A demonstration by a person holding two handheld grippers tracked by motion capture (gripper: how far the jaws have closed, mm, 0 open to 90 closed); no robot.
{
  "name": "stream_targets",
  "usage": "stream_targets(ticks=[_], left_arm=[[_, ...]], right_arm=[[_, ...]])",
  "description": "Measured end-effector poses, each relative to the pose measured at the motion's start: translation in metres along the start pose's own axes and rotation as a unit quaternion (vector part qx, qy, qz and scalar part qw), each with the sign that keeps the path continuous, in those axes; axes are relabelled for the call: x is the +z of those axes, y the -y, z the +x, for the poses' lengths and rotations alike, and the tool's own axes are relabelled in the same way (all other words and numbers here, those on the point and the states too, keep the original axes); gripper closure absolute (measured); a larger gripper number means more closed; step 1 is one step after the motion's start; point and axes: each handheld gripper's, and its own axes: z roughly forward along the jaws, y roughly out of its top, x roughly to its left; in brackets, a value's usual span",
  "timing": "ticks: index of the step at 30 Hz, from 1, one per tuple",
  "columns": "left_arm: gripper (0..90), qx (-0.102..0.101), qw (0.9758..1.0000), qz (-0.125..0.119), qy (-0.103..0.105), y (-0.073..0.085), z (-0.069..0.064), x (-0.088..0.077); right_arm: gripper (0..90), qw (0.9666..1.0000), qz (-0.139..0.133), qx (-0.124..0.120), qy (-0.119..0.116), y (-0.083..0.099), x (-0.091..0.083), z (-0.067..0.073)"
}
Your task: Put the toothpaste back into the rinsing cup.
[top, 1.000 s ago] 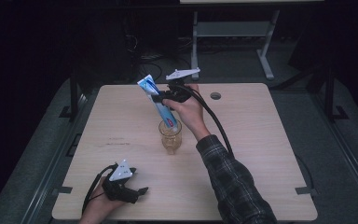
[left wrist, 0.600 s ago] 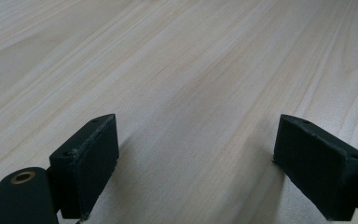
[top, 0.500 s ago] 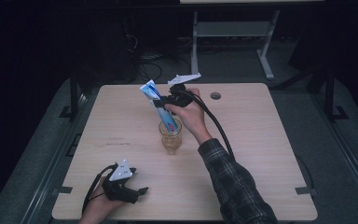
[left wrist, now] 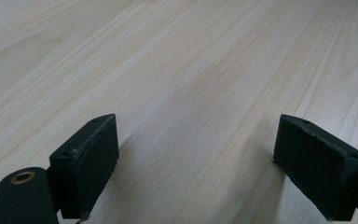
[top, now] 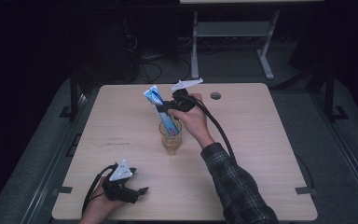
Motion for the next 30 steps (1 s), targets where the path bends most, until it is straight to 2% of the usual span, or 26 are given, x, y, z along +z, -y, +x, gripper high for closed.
stream_targets(ticks=[30], left_arm=[[13.3, -0.001, 1.0000, 0.000, -0.002, 0.000, 0.000, 0.000]], right_arm=[[73.7, 0.9999, 0.015, -0.006, 0.000, 0.020, -0.005, -0.003]])
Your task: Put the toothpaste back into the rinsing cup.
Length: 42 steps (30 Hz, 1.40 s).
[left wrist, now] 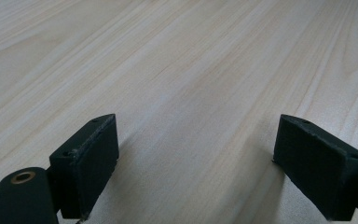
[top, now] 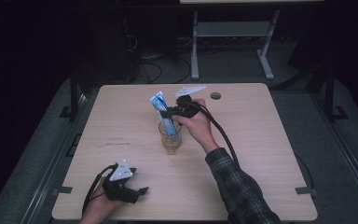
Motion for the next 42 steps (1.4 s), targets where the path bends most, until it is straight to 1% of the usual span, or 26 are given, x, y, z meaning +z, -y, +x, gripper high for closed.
stream_targets(ticks=[10, 17, 21, 22, 24, 26, 27, 30, 31, 37, 42], left_arm=[[13.3, 0.000, 1.0000, 0.000, 0.000, 0.000, 0.000, 0.000], [13.3, 0.001, 1.0000, 0.001, 0.000, 0.000, 0.000, 0.000], [13.4, 0.001, 1.0000, 0.001, 0.000, 0.000, 0.000, 0.000], [13.3, 0.001, 1.0000, 0.001, 0.000, 0.000, 0.000, 0.000], [13.3, 0.001, 1.0000, 0.001, 0.000, 0.000, 0.000, 0.000], [13.3, 0.001, 1.0000, 0.001, 0.000, 0.000, 0.000, 0.000], [13.3, 0.001, 1.0000, 0.001, 0.000, 0.000, 0.000, 0.000], [13.3, 0.001, 1.0000, 0.001, 0.000, 0.000, 0.000, 0.000], [13.3, 0.001, 1.0000, 0.001, 0.000, 0.000, 0.000, 0.000], [13.4, 0.001, 1.0000, 0.001, 0.000, 0.000, 0.000, 0.000], [13.4, 0.001, 1.0000, 0.001, 0.000, 0.000, 0.000, 0.000]], right_arm=[[73.5, 1.0000, 0.008, 0.002, 0.000, 0.008, -0.001, -0.001], [72.7, 0.9999, 0.010, 0.002, -0.003, 0.009, -0.002, -0.001], [71.4, 0.9999, 0.011, -0.002, -0.005, 0.009, -0.003, -0.001], [70.4, 0.9999, 0.012, -0.003, -0.007, 0.009, -0.003, -0.001], [65.5, 0.9999, 0.008, 0.000, -0.011, 0.008, -0.005, -0.001], [60.8, 1.0000, 0.007, -0.003, -0.006, 0.007, -0.006, -0.001], [56.8, 1.0000, 0.007, -0.003, -0.005, 0.007, -0.008, -0.001], [51.7, 0.9999, 0.012, -0.008, 0.004, 0.007, -0.010, -0.001], [50.1, 0.9999, 0.013, -0.006, 0.006, 0.008, -0.011, -0.002], [42.6, 0.9999, 0.012, -0.004, 0.008, 0.011, -0.021, -0.004], [39.4, 0.9998, 0.012, -0.003, 0.013, 0.013, -0.033, -0.008]])
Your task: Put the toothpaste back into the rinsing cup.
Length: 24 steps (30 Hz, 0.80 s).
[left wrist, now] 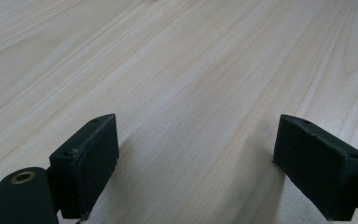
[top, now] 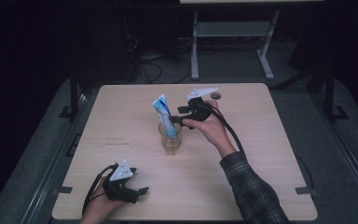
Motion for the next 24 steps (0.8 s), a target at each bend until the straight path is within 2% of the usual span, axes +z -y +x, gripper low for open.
stream_targets(ticks=[5, 7, 24], left_arm=[[13.3, 0.001, 1.0000, 0.001, 0.000, 0.000, 0.000, 0.000], [13.3, -0.001, 1.0000, -0.001, 0.000, 0.000, 0.000, 0.000], [13.3, -0.002, 1.0000, -0.001, 0.000, 0.000, 0.000, 0.000]], right_arm=[[38.3, 1.0000, -0.002, 0.000, 0.009, 0.006, -0.014, -0.005], [38.1, 0.9997, 0.000, -0.006, 0.023, 0.009, -0.021, -0.007], [37.6, 0.9984, -0.003, 0.013, 0.054, 0.052, -0.066, -0.017]])
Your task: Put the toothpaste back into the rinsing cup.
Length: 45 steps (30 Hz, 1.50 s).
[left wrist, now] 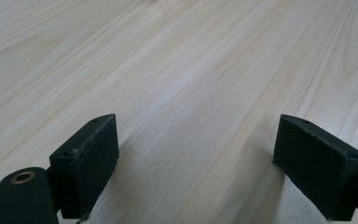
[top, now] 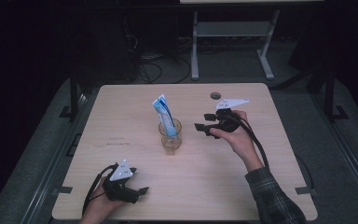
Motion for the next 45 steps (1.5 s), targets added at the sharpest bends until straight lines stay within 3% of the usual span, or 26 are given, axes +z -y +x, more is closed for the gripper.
stream_targets(ticks=[8, 15, 31, 45], left_arm=[[13.4, 0.000, 1.0000, 0.000, 0.000, 0.000, 0.000, 0.000], [13.4, 0.000, 1.0000, 0.000, 0.000, 0.000, 0.000, 0.000], [13.3, 0.001, 1.0000, 0.000, 0.000, 0.001, -0.001, -0.001], [13.3, 0.002, 1.0000, 0.000, 0.000, 0.001, -0.001, -0.001]], right_arm=[[34.8, 0.9997, 0.013, 0.010, 0.017, 0.023, -0.011, -0.005], [32.9, 0.9984, 0.029, 0.008, 0.047, 0.042, -0.021, -0.006], [32.0, 0.9960, 0.051, 0.043, 0.059, 0.097, -0.047, -0.008], [27.7, 0.9921, 0.080, 0.045, 0.086, 0.138, -0.065, -0.009]])
